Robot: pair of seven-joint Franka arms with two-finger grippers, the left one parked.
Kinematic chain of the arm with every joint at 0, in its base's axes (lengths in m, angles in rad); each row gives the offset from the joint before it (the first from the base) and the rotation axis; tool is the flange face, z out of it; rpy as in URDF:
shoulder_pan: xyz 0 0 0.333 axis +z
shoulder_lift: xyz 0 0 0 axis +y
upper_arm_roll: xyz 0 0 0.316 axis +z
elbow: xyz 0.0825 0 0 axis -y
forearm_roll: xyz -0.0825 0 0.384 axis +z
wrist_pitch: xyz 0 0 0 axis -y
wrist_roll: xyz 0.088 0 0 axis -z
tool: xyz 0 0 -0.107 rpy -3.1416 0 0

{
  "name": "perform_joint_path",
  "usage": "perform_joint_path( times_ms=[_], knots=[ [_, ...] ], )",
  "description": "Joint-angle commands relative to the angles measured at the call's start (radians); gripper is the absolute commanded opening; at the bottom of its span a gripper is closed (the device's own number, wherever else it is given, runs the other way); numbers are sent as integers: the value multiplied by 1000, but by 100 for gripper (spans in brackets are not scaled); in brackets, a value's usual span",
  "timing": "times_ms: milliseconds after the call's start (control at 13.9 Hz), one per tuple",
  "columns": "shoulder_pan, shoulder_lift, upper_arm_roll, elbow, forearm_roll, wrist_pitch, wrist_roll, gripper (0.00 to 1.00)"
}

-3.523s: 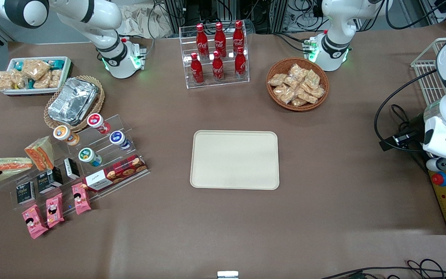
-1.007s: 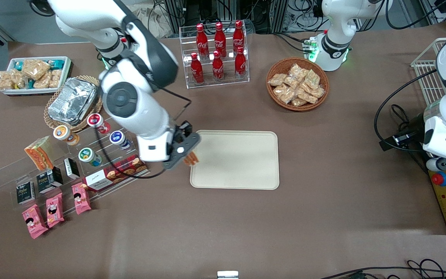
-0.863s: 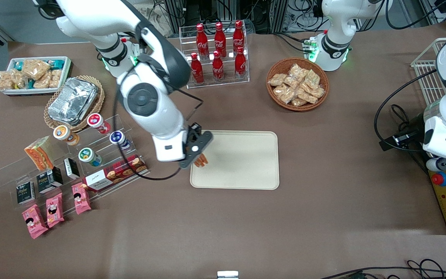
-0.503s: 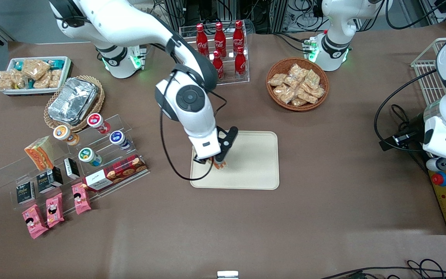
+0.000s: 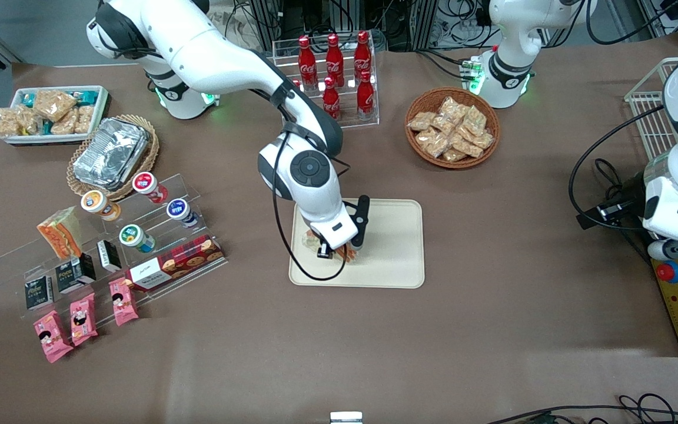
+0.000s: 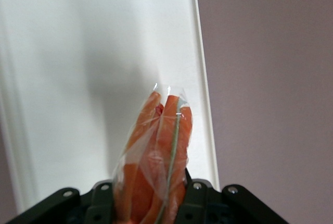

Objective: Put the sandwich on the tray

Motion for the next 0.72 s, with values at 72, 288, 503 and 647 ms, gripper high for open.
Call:
perform_joint_path(
  times_ms=[72,288,503,647],
  knots=[
    [16,75,-4,20,-58,112,-24,38],
    [16,89,-4,19,-57,112,-87,39],
    [16,82,-4,13,-49,110,-76,86],
    [2,60,-1,11,-18,110,-63,99]
  ],
)
